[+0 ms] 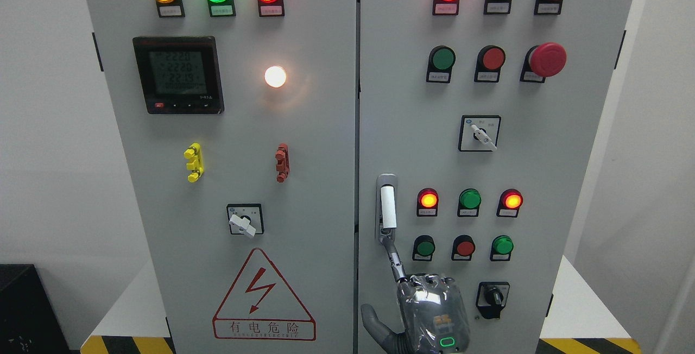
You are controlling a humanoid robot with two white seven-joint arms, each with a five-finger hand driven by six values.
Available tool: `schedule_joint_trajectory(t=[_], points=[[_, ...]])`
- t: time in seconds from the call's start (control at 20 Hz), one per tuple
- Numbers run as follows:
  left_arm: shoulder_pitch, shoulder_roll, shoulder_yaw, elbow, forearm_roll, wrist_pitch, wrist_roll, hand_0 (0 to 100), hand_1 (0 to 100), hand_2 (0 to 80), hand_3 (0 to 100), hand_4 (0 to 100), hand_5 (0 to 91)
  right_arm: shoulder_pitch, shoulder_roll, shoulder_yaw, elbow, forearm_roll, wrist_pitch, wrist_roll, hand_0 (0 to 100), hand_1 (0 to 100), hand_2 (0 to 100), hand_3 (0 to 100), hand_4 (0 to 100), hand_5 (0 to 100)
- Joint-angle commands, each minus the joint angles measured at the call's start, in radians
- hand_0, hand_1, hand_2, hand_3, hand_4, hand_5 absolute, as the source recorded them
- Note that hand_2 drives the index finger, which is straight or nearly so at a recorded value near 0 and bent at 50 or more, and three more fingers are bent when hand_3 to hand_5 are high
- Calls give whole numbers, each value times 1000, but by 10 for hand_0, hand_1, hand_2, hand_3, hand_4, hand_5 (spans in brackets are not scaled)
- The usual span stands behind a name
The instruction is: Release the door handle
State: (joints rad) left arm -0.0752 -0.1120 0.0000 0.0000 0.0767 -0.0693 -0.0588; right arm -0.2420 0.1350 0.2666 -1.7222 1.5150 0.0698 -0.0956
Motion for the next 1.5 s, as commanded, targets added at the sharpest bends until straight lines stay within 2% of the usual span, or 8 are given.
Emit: schedule_joint_trajectory(t=[0.0, 0.25, 0.55, 0.9, 1.05, 1.2, 1.3, 1.45], points=[[0, 0, -21, -20, 0, 0, 0, 0, 0, 22, 89, 13, 0, 3, 0, 2, -14, -4, -2, -13, 246, 334, 0, 1000, 1000, 986], [0, 0, -21, -20, 0, 0, 0, 0, 0, 23, 90, 13, 0, 13, 0, 5, -49, -6, -8, -45, 245, 334, 0, 1000, 975, 984], [0, 0, -21, -20, 0, 0, 0, 0, 0, 23, 88, 13, 0, 36, 0, 33, -89, -7, -12, -50, 244, 334, 26, 1000, 899, 948], [0, 0, -21, -20, 0, 0, 0, 0, 0, 22, 89, 13, 0, 40, 0, 10, -109, -9, -7, -75, 340, 342, 458, 951, 836, 867], [0, 0, -21, -20, 0, 0, 0, 0, 0, 22, 88, 13, 0, 33, 0, 11, -123, -9, -1, -65, 409, 317, 632, 1000, 857, 879], [0, 0, -21, -20, 0, 0, 0, 0, 0, 22, 89, 12, 0, 29, 0, 10, -137, -10, 2, -35, 384, 280, 750, 1000, 900, 910], [0, 0, -21, -20, 0, 0, 0, 0, 0, 22, 89, 12, 0, 26, 0, 10, -139, -10, 13, -12, 358, 249, 795, 1000, 969, 925], [0, 0, -21, -20, 0, 0, 0, 0, 0, 22, 89, 13, 0, 3, 0, 11, -137, -10, 31, 11, 320, 211, 847, 1000, 979, 938]])
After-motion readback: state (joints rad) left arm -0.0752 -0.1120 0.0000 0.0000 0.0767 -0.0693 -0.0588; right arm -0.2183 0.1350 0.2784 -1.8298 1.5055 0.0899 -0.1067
